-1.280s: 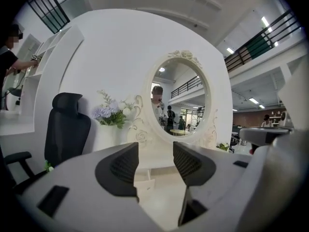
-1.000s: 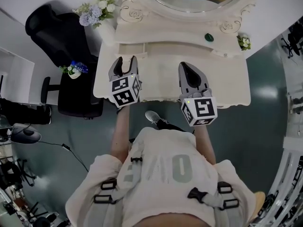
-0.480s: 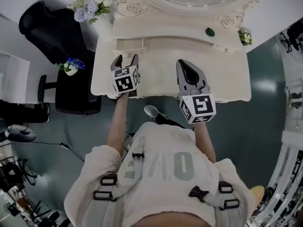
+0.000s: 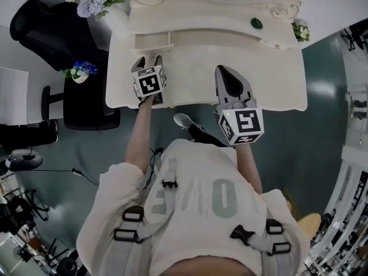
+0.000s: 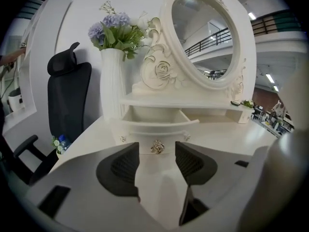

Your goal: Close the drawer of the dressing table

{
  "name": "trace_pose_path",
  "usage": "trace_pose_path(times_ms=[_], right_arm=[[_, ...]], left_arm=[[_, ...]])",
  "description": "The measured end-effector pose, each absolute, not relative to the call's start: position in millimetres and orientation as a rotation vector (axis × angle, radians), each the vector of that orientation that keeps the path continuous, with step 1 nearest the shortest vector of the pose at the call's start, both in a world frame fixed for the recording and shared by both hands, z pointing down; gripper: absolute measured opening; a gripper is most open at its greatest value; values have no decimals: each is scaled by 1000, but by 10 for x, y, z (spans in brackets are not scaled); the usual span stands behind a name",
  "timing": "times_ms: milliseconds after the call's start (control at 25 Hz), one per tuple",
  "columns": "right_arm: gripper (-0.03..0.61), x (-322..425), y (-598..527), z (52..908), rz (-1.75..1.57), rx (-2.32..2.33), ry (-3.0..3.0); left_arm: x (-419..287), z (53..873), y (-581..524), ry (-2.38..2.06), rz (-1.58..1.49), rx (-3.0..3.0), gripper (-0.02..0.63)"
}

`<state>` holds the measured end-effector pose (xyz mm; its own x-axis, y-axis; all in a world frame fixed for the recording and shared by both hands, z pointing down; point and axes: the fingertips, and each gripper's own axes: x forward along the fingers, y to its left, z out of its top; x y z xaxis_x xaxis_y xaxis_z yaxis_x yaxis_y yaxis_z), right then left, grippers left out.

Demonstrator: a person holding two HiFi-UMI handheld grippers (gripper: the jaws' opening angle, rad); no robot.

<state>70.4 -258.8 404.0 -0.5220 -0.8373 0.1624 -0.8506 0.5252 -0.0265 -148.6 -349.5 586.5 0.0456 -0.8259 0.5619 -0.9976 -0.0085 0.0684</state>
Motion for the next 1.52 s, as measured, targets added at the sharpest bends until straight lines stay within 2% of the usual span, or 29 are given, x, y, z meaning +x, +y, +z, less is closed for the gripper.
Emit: trace_pose_path(times_ms=[40,280,400,520,720,1520], right_arm=[[6,713,-2590,4055,158,1464,-2624],[6,743,-2610,4125,180,1476,-2603],[6,743,-2620,4142,184,1473,-2601],[6,765,-2615,4162,187,1473,-2592],[6,756,-2624,4213,194,1478,-2577],[6,776,-2672,4290,213,1461,-2567]], left_arm=[[-1505,5883,-3501,-1838,524,1875,234],[-1514,5978,-3536,-1800,539,1860,214],[-1543,6011,-3530,-1800,541,1842,169],[-1515,6024,-3535,-1786,537,1851,164],[-1474,6039,-3573,-1770,567,1889,117],[-1465,6018,-3588,-1776,585,1908,101]])
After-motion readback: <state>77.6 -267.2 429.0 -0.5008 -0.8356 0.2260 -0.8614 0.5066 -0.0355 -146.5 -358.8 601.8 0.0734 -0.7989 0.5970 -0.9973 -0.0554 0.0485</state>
